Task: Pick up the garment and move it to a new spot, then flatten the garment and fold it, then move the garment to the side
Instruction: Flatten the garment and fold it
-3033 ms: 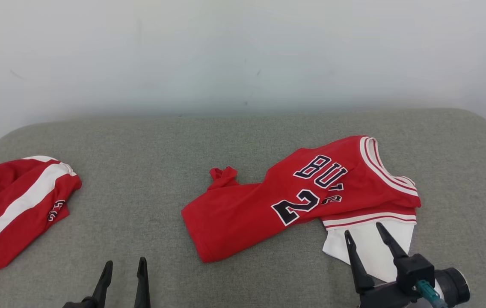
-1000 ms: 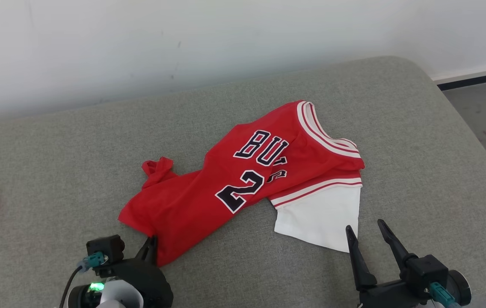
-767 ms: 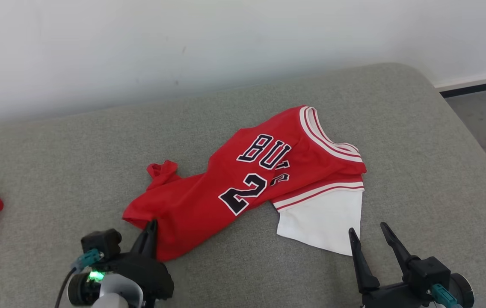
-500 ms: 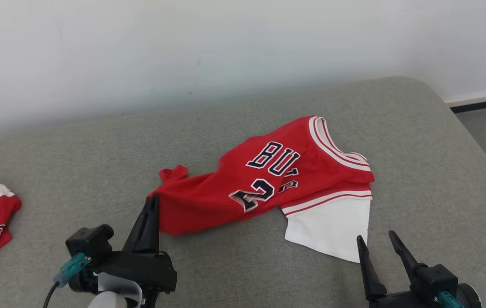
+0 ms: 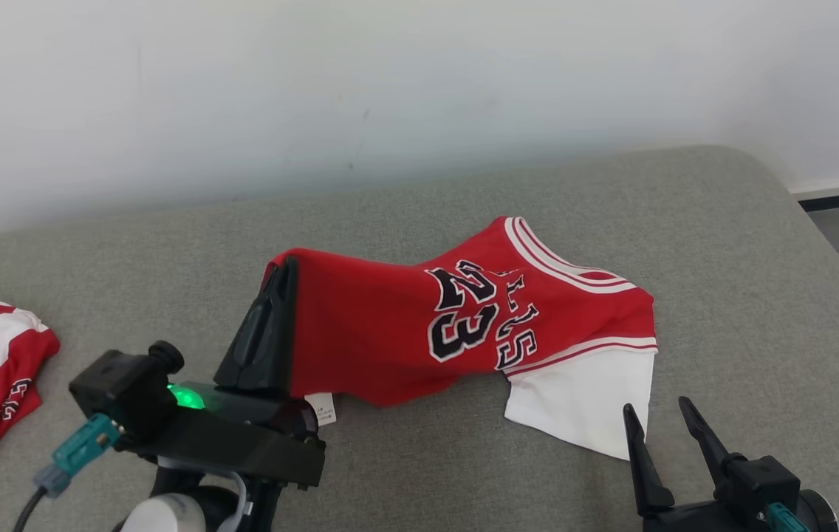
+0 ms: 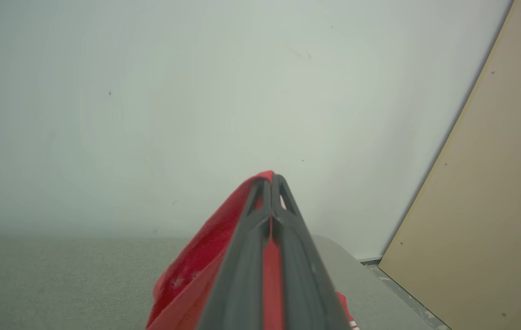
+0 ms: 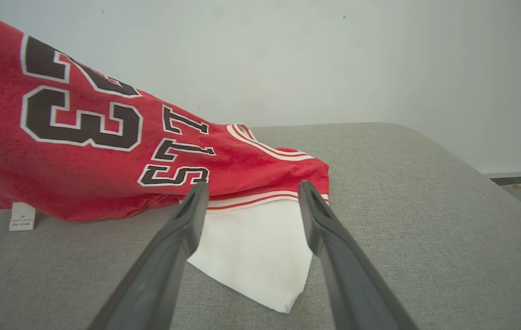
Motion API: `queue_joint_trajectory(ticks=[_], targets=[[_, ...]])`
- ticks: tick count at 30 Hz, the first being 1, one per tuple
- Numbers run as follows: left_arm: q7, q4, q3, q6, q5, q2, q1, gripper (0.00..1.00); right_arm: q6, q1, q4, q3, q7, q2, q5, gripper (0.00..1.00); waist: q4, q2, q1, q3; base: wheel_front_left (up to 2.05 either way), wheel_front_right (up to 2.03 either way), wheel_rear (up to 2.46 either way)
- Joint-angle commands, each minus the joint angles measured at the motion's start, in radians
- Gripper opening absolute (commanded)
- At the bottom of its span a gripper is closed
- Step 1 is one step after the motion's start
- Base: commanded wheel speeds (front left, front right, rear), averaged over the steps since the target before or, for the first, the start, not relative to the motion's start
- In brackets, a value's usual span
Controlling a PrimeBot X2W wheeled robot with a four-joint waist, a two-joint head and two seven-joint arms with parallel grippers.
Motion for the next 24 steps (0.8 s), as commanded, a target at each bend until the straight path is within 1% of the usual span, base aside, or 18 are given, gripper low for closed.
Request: queue_joint_trajectory(ticks=[1,4,7,12,18,24], targets=[[0.006,-0.010,0.002,0.004,0.009,0.009,-0.005,0.00,-0.003,0.004,-0.001,-0.004,-0.006,0.000,0.008,1.00,-0.007,-0.0001,0.0001,0.010,0.00,0.00,0.00],[0.027,0.000,0.017,0.017,0.025,0.032,-0.037,0.00,-0.003,-0.003,-0.004,-0.005,-0.007,0.001,0.010,1.00,-0.018,-0.0001,0.0001,0.033,0.00,0.00,0.00],[0.023,0.083,0.039,0.012,0.038,0.058,-0.104,0.00,-0.003,-0.015,-0.006,0.007,-0.008,0.001,0.012,1.00,-0.032,-0.0001,0.0001,0.061,0.00,0.00,0.00],[-0.011,0.298,0.069,-0.006,0.083,0.118,-0.270,0.00,-0.003,-0.049,-0.011,0.046,-0.008,0.001,0.006,1.00,-0.071,-0.0001,0.0001,0.128,0.00,0.00,0.00],[-0.060,0.528,0.091,0.008,0.151,0.193,-0.478,0.00,-0.003,-0.097,-0.018,0.094,-0.007,0.001,0.005,1.00,-0.125,-0.0001,0.0001,0.235,0.00,0.00,0.00],[-0.122,0.688,0.090,0.016,0.198,0.242,-0.613,0.00,-0.003,-0.129,-0.024,0.111,-0.013,0.001,-0.006,1.00,-0.160,-0.0001,0.0001,0.306,0.00,0.00,0.00]])
